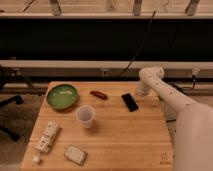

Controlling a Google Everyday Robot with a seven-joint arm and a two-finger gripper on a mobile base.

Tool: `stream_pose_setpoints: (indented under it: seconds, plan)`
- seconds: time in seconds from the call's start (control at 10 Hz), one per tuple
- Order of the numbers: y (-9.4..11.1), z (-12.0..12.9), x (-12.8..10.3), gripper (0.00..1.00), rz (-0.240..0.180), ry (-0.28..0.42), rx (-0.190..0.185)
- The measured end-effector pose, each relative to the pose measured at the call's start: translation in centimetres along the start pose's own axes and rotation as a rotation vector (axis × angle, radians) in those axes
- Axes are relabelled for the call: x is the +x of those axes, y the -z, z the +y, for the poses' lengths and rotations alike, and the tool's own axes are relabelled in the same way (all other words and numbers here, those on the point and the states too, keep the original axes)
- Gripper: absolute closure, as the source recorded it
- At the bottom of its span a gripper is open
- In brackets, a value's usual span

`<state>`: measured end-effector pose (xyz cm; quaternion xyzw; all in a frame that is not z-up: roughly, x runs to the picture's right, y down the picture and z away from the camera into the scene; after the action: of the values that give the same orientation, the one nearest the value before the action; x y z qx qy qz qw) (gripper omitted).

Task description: Push the eraser across the table

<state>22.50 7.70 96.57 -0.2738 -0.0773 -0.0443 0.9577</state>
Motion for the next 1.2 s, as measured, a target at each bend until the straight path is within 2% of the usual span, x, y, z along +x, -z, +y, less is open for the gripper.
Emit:
stream_pose_setpoints:
  seconds: [0.3, 0.5, 0.9, 1.1, 1.2]
  plan:
    - [0.0, 0.0, -0.3, 0.98, 0.001, 0.003, -0.005]
    - [-0.2, 0.0, -1.5, 0.98, 0.000, 0.016, -0.018]
    - [-0.2, -0.1, -1.7, 0.98, 0.001, 0.021, -0.016]
    - [-0.4, -0.1, -3.3, 0.98, -0.004, 0.032, -0.025]
    - [-0.4, -0.2, -3.4, 0.98, -0.008, 0.030, -0.021]
